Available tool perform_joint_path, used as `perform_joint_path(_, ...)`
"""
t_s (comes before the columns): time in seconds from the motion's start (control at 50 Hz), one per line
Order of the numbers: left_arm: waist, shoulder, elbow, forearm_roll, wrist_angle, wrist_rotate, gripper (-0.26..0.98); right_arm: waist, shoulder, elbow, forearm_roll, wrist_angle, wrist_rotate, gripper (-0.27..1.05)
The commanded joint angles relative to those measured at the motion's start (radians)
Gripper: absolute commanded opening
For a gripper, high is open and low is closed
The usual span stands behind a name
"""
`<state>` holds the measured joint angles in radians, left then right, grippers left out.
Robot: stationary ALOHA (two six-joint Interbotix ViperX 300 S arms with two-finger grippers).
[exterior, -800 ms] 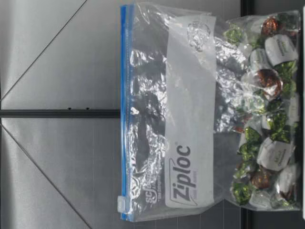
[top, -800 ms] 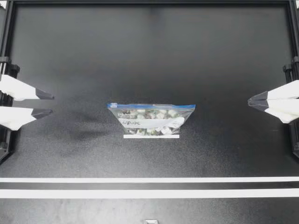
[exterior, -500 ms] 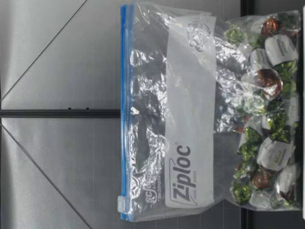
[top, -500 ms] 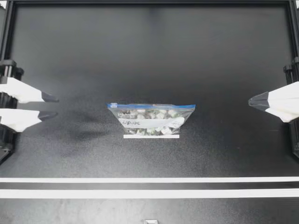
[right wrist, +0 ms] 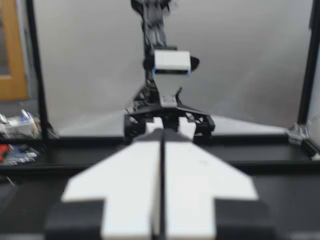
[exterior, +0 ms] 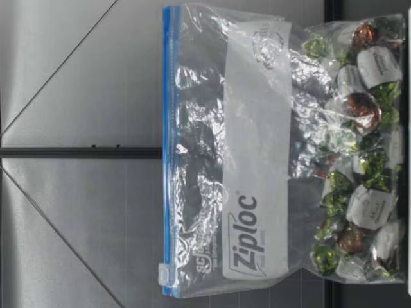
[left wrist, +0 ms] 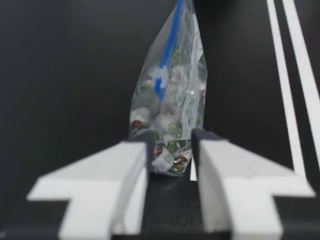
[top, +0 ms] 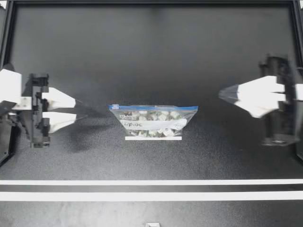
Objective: Slide open the ziploc bag.
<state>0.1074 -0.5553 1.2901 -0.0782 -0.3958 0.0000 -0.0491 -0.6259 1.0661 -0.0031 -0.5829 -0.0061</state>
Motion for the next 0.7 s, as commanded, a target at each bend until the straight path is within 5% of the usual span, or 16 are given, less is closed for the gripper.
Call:
perform_joint_path(0.0, 0.003, 0.064, -0.023, -0.006, -0.058, -0.002, -0.11, -0.028, 0.071, -0.071, -0.002, -0.009, -0.003, -0.16)
perform_joint_path(0.36, 0.003, 0.202, -0.084, -0.026, -0.124, 0.0, 0.43, -0.077, 0.284, -0.253, -0.011, 0.087, -0.008, 0.09)
perform_joint_path(0.68, 0.003, 0.316, -0.121, -0.026, -0.193, -0.012, 0.44, -0.078, 0.512, -0.449, -0.044, 0.181, -0.015, 0.48)
